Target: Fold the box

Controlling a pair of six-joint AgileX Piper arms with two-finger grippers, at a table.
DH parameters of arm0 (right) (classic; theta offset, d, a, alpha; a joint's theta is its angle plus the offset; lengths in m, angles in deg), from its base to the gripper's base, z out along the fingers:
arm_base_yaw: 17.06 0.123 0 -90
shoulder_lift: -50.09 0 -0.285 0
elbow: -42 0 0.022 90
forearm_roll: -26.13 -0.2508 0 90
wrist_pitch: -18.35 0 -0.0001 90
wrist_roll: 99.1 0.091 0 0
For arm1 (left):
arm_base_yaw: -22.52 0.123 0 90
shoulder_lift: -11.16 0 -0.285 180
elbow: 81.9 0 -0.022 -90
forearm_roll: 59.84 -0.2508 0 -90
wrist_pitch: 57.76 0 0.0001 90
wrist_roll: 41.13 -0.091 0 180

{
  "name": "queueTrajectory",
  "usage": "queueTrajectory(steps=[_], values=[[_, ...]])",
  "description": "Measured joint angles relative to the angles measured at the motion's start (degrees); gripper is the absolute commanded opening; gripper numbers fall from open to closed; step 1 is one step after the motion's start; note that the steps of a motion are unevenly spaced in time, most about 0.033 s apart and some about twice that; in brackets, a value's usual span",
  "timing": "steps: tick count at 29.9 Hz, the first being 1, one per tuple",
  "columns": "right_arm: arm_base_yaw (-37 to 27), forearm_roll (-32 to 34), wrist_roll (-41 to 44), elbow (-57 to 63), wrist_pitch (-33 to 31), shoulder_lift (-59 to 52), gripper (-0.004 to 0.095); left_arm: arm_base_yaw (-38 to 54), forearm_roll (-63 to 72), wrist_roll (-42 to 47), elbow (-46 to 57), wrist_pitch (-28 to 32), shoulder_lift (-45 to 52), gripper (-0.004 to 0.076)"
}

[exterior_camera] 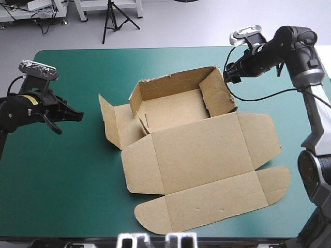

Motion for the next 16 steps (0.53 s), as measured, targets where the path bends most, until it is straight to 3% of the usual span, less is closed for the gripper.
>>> queueTrajectory(steps=[8, 16], values=[[0.00, -2.47, 0.17, 0.00, 0.00, 6.53, 0.0707, 0.00, 1.00, 0.00, 0.00, 0.17, -0.01, 0.0011], [0.32, -3.43, 0.60, 0.00, 0.11, 15.16, 0.0561, 0.00, 2.46, 0.00, 0.00, 0.24, -0.01, 0.0011]])
